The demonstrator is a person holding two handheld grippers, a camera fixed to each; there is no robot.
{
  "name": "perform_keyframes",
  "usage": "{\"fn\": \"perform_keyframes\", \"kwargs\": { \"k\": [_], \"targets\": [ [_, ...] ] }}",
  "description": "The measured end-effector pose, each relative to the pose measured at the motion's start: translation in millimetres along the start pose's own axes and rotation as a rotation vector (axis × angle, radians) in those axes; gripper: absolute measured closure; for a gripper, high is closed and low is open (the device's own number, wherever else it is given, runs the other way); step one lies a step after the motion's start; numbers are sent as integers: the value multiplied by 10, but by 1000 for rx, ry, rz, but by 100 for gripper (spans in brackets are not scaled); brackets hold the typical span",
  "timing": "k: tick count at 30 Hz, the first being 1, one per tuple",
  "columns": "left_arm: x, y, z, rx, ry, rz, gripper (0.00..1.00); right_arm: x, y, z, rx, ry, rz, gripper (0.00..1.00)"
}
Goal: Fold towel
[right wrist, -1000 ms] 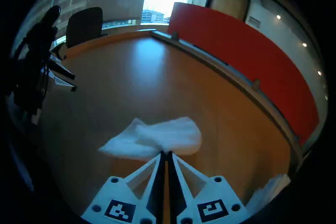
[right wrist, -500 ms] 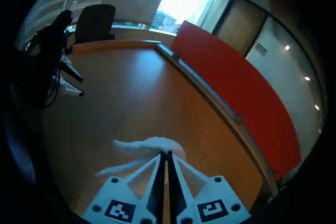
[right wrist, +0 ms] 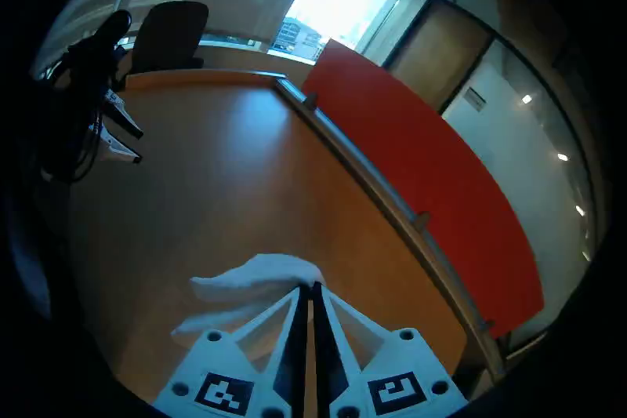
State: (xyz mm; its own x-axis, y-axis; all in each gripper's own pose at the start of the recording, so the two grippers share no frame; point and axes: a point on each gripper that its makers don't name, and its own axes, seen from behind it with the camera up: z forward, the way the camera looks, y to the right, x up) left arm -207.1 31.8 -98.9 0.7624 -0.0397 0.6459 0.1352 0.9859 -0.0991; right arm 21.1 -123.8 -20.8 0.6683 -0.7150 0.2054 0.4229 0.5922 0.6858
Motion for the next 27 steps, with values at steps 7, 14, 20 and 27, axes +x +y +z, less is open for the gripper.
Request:
{"fn": "perform_keyframes", "kwargs": {
  "k": [7, 14, 20, 27],
  "targets": [
    [7, 1, -20, -2, 1, 6, 7, -90, 257, -71, -31, -16, 0, 95],
    [28, 24, -20, -6, 3, 10, 7, -208, 661, -133, -65, -31, 18, 95],
    [56, 57, -13, -8, 3, 14, 7, -359, 1036, -189, -87, -55, 28, 95],
    [67, 109, 4, -9, -3, 16, 7, -581, 1447, -261, -131, -88, 40, 95]
  ]
}}
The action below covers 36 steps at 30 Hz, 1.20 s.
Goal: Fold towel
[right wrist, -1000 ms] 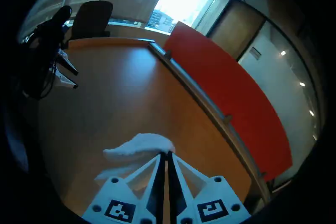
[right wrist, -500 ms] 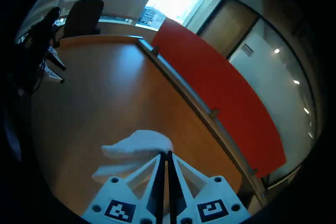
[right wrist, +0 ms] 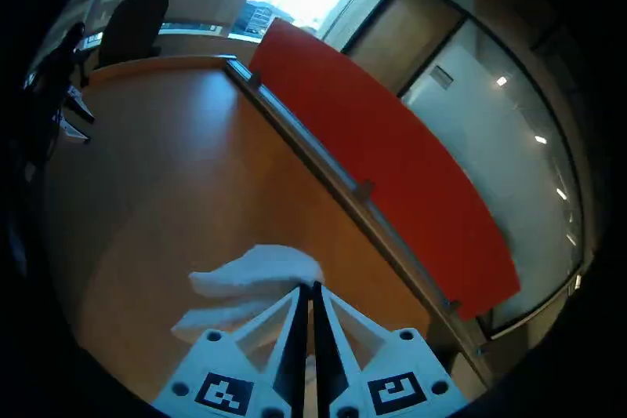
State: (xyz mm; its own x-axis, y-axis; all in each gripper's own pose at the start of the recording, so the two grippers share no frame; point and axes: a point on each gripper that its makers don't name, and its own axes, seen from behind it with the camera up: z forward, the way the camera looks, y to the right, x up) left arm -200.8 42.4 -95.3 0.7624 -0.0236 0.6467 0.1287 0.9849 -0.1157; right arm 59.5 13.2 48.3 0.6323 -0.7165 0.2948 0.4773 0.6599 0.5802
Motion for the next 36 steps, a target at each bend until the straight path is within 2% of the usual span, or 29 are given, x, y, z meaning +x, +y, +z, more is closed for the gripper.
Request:
{"fn": "perform_keyframes", "kwargs": {
  "k": [7, 19, 27, 36],
  "targets": [
    [25, 67, 26, -1, -6, 7, 7, -202, 352, 21, -33, -25, 19, 95],
    [25, 124, 35, 11, -16, 11, 7, -490, 788, 157, -53, -59, 31, 95],
    [29, 144, 17, 23, -20, 14, 7, -627, 983, 189, -53, -59, 46, 95],
    [57, 257, 48, 13, -25, 27, 7, -994, 1063, 59, -69, -95, 64, 95]
  ]
}}
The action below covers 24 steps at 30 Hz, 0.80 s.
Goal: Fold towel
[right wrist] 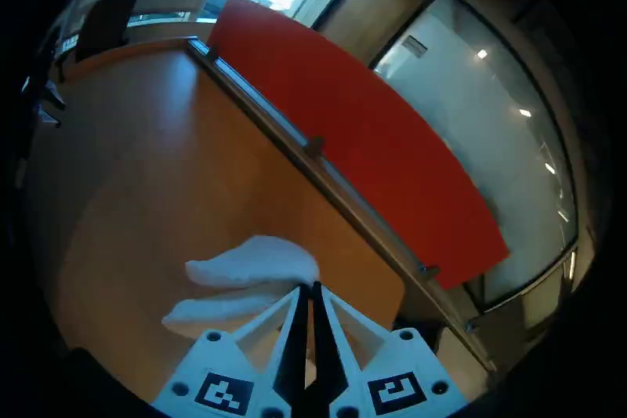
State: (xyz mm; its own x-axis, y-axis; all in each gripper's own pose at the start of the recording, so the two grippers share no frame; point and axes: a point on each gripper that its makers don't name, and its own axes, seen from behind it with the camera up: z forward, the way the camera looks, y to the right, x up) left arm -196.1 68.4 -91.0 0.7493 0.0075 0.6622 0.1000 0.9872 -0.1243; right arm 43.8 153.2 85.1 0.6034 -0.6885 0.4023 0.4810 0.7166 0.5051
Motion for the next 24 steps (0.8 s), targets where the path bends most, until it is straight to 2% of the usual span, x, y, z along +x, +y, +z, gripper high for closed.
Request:
{"fn": "perform_keyframes", "kwargs": {
  "k": [6, 15, 24],
  "targets": [
    [38, 106, 29, -16, 0, 16, 7, -471, 19, -105, -29, -51, 53, 95],
    [52, 274, 81, -42, -8, 49, 7, -1099, -60, -297, -82, -106, 186, 95],
    [55, 351, 82, -55, -8, 61, 7, -1668, -247, -406, -123, -171, 324, 95]
  ]
}}
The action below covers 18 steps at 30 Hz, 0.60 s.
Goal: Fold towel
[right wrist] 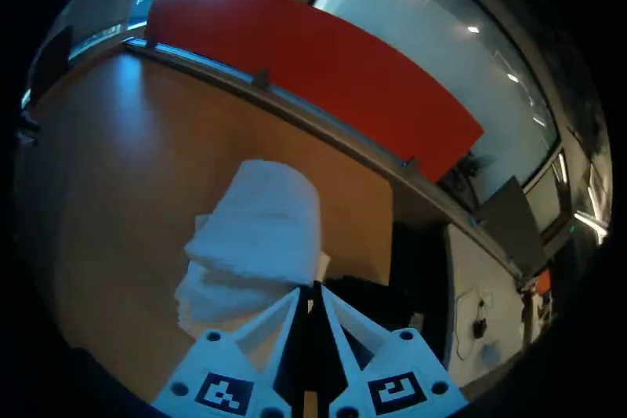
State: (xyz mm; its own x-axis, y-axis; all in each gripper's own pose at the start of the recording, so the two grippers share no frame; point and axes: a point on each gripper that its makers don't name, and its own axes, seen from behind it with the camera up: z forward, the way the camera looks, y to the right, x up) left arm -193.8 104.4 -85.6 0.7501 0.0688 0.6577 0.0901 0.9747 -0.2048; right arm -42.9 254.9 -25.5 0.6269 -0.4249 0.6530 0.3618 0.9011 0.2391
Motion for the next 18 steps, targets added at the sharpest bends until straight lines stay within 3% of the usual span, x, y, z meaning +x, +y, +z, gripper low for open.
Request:
{"fn": "perform_keyframes", "kwargs": {
  "k": [8, 18],
  "targets": [
    [-8, 17, -27, 1, 0, 10, 7, -411, -87, 21, -12, -46, 110, 95],
    [-29, 25, -74, 7, 0, 13, 7, -786, -243, 142, -16, -104, 160, 95]
  ]
}}
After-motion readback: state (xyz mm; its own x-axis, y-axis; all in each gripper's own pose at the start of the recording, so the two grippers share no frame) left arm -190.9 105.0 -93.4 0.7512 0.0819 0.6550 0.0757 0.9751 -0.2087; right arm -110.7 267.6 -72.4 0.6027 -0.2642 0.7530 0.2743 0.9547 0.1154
